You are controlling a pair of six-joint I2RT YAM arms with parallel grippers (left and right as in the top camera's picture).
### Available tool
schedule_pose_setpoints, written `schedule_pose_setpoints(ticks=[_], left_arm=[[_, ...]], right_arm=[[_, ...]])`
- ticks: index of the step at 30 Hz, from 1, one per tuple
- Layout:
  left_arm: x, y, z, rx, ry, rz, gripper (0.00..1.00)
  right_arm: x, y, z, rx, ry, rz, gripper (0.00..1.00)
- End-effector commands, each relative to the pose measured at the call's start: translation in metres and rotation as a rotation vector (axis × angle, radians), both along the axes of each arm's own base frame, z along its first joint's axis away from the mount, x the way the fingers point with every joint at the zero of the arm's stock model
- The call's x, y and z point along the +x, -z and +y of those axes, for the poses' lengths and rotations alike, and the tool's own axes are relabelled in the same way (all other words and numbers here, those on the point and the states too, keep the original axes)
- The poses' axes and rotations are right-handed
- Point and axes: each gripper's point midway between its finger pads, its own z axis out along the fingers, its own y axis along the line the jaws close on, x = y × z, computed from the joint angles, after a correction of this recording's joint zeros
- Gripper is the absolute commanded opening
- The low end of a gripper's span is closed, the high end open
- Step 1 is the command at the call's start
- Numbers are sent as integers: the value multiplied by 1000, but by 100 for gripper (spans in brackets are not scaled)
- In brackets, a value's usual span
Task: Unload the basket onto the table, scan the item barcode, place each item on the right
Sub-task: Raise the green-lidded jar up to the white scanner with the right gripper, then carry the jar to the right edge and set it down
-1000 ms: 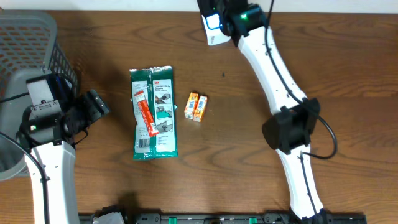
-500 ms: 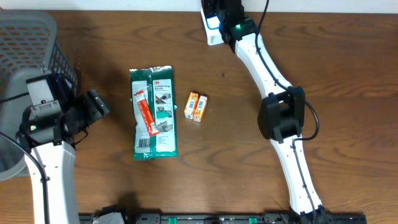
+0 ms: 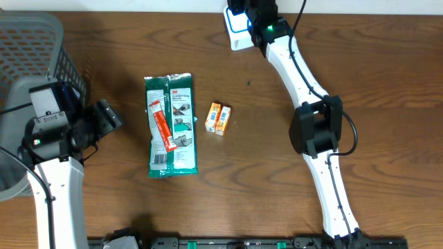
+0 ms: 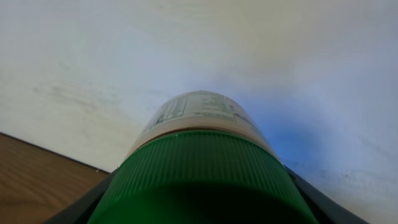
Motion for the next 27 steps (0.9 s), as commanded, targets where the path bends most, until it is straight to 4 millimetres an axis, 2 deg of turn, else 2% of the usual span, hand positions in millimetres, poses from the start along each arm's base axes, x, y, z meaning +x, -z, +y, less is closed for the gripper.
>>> schedule_pose_setpoints(ticks=[1,5,9,11,15,18,20,27], left_arm=[[2,-4,0,1,6,-8,86],[2,-4,0,1,6,-8,87],[2,-4,0,1,6,-8,86],[2,-4,0,1,6,-8,86],[2,-4,0,1,6,-8,86],[2,-4,0,1,6,-8,87],[2,-4,0,1,6,-8,86],[2,-4,0,1,6,-8,86]], right_arm=[[-12,-54,-6,36,-12,-28,1],[-43,-98,-28,51,17,61,1],[-96,-135,-55,48,39,195,1],[-123,-147,-70,29,52,256,1],[-171,-157,-107,-5,97,381,1],[-195,-153,-137,-21,144,467,1],[-207,-143,-158,-32,183,538,1],[-236,-86,-244,-36,356,820,1]])
